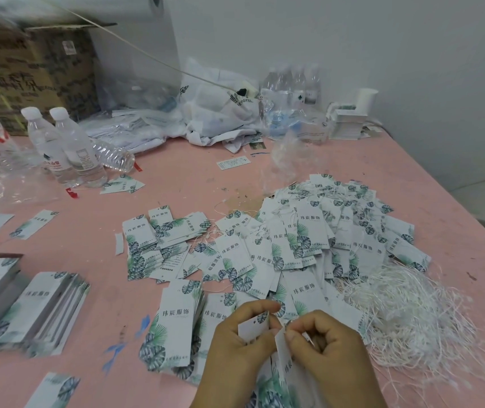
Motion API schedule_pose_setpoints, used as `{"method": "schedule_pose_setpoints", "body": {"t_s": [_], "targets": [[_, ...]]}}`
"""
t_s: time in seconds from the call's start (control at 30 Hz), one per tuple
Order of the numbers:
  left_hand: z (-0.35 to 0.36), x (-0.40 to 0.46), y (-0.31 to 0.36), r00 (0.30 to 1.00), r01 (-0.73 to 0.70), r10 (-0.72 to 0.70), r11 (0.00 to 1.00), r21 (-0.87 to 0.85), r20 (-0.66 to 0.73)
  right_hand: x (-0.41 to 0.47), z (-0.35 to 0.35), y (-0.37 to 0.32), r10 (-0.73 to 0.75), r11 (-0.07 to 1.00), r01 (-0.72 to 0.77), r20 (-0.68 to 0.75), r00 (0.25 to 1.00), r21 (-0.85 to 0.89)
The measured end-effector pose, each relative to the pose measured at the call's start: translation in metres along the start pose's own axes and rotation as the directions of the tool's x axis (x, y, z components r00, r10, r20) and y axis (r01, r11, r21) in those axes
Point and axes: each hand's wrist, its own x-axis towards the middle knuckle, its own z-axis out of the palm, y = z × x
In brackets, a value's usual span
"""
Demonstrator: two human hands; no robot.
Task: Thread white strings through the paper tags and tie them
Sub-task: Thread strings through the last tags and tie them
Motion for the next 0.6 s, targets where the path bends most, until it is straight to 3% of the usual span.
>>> {"method": "schedule_pose_setpoints", "body": {"t_s": [0.13,0.27,0.4,0.6], "targets": [[0.002,-0.002,-0.002,0.999,-0.025,0.028,0.997,0.074,-0.039,0.002,-0.003,0.000,0.029,0.999,-0.032,0.099,0.995,0.033],[0.001,-0.001,-0.005,0.994,-0.007,0.009,1.000,0.022,-0.106,0.008,-0.007,0.005,0.147,0.943,-0.203,0.220,0.964,0.264],[-0.003,0.004,-0.009,0.985,-0.015,0.001,0.997,-0.075,-0.172,0.018,-0.010,0.015,0.290,0.667,-0.403,0.280,0.915,0.627],[-0.006,0.010,-0.007,0.971,-0.036,-0.033,0.959,-0.282,-0.235,0.028,-0.019,0.023,0.429,0.232,-0.552,0.425,0.797,0.801]]}}
